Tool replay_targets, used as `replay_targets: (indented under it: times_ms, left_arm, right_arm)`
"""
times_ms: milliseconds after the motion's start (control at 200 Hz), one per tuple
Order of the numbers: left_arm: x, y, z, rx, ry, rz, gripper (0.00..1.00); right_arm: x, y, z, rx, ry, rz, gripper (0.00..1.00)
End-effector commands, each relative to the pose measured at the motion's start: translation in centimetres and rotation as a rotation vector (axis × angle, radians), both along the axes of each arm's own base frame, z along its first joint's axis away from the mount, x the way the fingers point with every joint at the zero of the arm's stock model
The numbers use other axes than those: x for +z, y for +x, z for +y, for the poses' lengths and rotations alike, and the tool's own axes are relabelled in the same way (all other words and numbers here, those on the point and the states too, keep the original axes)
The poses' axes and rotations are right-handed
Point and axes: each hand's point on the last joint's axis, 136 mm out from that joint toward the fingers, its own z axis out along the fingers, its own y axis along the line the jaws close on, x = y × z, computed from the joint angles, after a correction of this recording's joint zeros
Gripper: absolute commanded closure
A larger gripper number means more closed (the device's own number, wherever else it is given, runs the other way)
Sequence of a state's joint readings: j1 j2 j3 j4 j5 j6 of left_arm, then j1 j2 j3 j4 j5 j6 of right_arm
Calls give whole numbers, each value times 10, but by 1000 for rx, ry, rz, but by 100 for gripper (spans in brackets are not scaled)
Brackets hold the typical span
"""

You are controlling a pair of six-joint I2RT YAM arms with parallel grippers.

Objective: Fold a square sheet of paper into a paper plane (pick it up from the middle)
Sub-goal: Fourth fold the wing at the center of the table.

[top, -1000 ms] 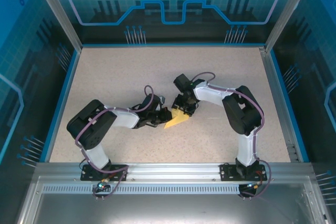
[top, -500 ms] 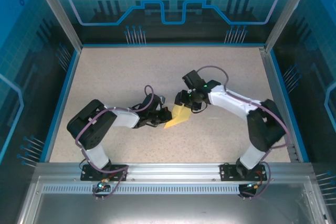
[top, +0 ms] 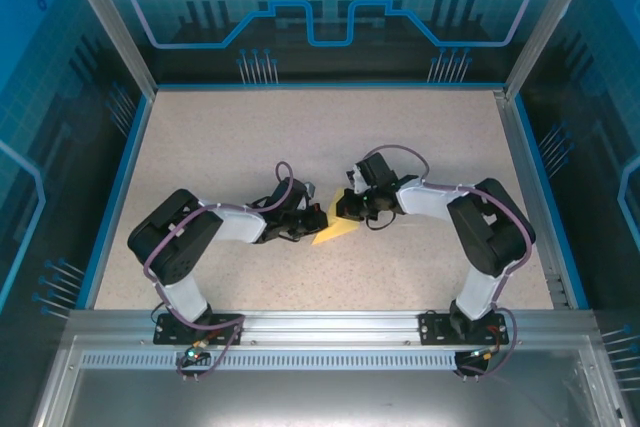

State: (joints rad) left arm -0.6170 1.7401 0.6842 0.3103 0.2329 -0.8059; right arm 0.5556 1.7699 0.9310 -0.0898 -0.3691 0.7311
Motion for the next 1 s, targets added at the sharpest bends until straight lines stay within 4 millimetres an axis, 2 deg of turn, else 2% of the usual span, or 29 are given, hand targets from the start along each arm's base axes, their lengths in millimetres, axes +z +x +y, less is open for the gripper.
replay_targets:
  times_ms: [0, 205, 345, 590, 700, 900, 995]
  left_arm:
    - [-30, -17, 17, -6, 98, 97, 94]
    - [-30, -16, 17, -8, 97, 99, 94]
    - [-30, -16, 16, -8, 97, 101, 94]
    - [-26, -15, 15, -7, 87, 98, 94]
    - [-12, -12, 8, -22, 57, 77, 93]
    - [29, 2, -7, -37, -29, -1, 89]
    - [36, 3, -10, -37, -51, -13, 88]
  right_arm:
    - [6, 7, 12, 38, 65, -44, 100]
    - [-19, 6, 9, 11, 33, 20, 100]
    - [-24, 3, 7, 5, 30, 34, 100]
    - [-50, -2, -9, -52, -38, 108, 100]
    - [-57, -6, -18, -68, -86, 129, 100]
    - [-68, -17, -31, -78, -166, 177, 100]
    - [-72, -19, -34, -82, -181, 191, 100]
